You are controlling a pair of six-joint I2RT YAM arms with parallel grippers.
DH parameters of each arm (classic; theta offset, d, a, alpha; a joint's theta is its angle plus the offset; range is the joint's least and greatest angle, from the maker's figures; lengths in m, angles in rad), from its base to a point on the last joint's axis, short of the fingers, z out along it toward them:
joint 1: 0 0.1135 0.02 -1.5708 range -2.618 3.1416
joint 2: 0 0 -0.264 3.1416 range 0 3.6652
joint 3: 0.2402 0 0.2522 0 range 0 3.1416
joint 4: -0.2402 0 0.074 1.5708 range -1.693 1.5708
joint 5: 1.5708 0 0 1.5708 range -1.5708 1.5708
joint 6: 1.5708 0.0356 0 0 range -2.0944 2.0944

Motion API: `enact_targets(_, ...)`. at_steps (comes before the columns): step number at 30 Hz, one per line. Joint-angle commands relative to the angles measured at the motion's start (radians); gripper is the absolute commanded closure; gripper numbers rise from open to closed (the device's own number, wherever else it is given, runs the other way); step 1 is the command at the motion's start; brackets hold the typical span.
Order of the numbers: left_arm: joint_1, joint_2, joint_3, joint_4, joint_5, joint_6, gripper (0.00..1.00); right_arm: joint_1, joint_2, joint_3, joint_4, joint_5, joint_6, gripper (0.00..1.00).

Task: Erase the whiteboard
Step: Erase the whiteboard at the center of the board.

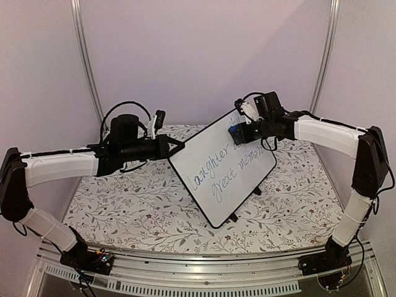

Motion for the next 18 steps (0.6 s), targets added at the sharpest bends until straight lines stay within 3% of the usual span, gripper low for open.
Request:
enact_targets(1,-0.031,-0.026,0.007,0.016,0.104,0.036,1.0,-0.002,-0.025,-0.053,-0.05,-0.026,-0.036,0.83)
enact_targets(9,-0.034,-0.025,0.008,0.019,0.116,0.029,1.0,-0.002,-0.036,-0.113,-0.016,-0.023,-0.023,0.83)
enact_targets(18,-0.039,-0.015,0.006,0.02,0.115,0.03,1.0,-0.006,0.024,0.041,-0.013,-0.003,-0.029,0.83)
